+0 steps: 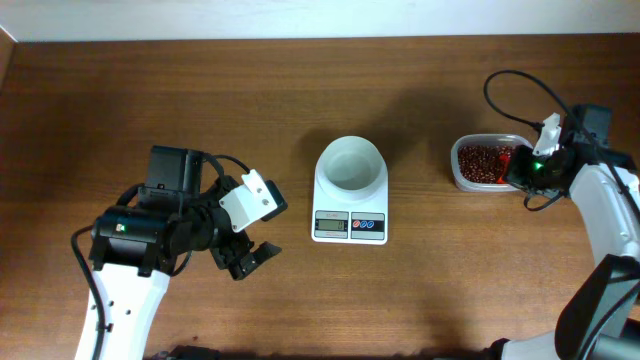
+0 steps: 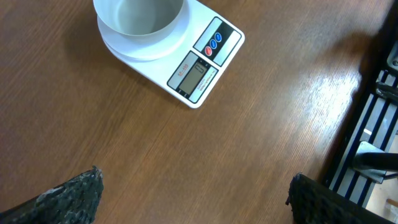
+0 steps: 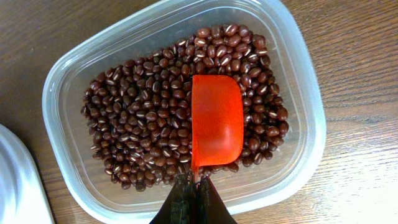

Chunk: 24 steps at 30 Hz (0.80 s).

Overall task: Scoop and weigh 50g on scale
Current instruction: 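Lower the orange scoop with the right gripper into the bean tub, then scoop red beans with the right gripper and lift the scoop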

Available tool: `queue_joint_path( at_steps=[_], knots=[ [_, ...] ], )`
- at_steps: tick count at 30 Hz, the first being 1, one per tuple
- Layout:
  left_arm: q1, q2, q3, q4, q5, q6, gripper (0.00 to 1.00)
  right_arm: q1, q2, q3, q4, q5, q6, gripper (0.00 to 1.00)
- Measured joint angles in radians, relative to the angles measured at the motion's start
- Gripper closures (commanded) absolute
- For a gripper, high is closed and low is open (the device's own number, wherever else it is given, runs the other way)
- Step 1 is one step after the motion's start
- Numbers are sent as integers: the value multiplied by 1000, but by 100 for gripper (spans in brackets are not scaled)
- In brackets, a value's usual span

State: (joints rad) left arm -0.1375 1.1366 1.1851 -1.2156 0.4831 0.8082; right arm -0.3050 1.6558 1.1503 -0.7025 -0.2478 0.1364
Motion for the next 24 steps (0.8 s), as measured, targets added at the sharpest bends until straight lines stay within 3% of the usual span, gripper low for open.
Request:
queue_joint_path(
  at_steps=[24],
  knots=[
    [0, 0, 1, 0, 0, 0, 1, -194, -8, 0, -15, -275, 11, 96]
  ],
)
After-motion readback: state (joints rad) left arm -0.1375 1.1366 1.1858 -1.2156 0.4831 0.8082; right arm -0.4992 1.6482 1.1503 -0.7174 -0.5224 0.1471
